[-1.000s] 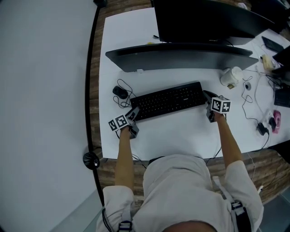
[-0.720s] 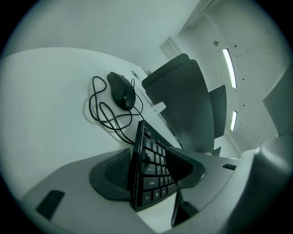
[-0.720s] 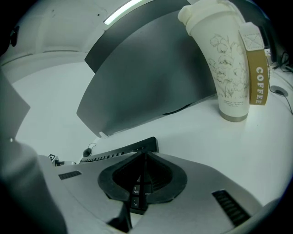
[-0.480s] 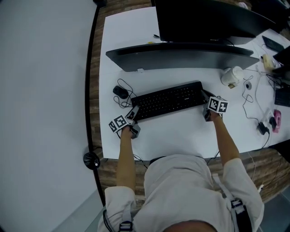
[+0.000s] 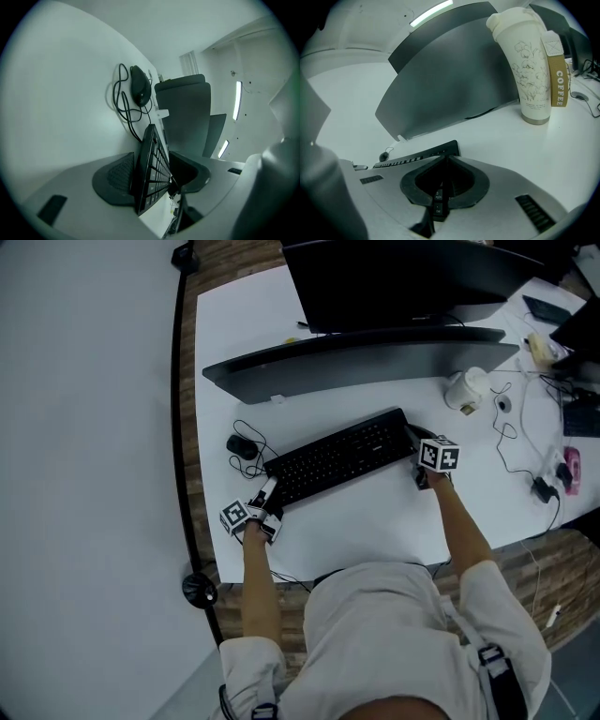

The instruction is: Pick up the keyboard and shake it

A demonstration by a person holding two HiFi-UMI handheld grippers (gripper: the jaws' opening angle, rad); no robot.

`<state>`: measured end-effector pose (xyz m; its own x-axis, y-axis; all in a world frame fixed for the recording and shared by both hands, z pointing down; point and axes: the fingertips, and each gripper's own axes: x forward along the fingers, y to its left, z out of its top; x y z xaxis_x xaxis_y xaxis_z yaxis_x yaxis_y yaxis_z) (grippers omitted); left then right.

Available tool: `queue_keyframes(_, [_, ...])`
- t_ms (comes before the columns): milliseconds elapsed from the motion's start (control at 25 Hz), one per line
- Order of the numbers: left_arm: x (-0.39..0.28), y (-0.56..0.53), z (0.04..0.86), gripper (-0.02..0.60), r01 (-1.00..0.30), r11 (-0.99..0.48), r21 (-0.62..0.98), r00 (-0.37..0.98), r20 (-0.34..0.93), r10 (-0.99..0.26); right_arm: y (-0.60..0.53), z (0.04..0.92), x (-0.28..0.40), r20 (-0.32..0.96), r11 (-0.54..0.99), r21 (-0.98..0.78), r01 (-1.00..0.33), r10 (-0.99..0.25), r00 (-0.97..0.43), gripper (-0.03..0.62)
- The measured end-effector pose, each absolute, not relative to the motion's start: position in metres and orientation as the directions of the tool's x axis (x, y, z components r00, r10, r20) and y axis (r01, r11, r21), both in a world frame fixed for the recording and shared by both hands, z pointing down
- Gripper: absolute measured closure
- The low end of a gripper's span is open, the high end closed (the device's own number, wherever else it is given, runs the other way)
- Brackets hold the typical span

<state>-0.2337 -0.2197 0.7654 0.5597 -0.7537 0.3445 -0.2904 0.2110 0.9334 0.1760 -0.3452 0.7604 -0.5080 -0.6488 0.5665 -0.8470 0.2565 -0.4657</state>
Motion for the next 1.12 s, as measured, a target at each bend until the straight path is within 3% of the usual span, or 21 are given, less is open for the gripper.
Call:
queue_keyframes(280, [-0.201,-0.197,0.739,0.361,-0.116,0.151,0.982,0.745,0.187,-0.641,-0.345,0.757,0.171,0.512,0.359,-0.532,-0.767,-0.585,-0.628,0.545])
queue_keyframes(400, [-0.185,-0.186,0.727,0.368,-0.127,0.089,0.988,0.815,0.155,-0.559,-0.341,0.757,0.171,0.500,0.379,-0.577,-0.723,-0.536,-0.680,0.539])
queue_keyframes(560, [-0.179,-0.191,0.727,0.430,-0.140,0.070,0.988,0.808,0.155,-0.568,-0.327,0.753,0.156,0.444,0.390,-0.682,-0.618,-0.451,-0.774,0.539])
queue_keyframes(640, [-0.177,-0.198,0.727,0.489,-0.163,0.051,0.985,0.798,0.163,-0.580,-0.323,0.751,0.150,0.419,0.410,-0.701,-0.584,-0.426,-0.802,0.539])
queue_keyframes(960, [-0.185,-0.197,0.722,0.474,-0.431,-0.266,0.862,0.813,0.242,-0.530,-0.328,0.740,0.161,0.356,0.425,-0.728,-0.538,-0.435,-0.827,0.534])
queue_keyframes(1120, [-0.190,-0.195,0.718,0.472,-0.501,-0.354,0.790,0.806,0.276,-0.524,-0.325,0.746,0.157,0.399,0.470,-0.715,-0.518,-0.333,-0.854,0.388])
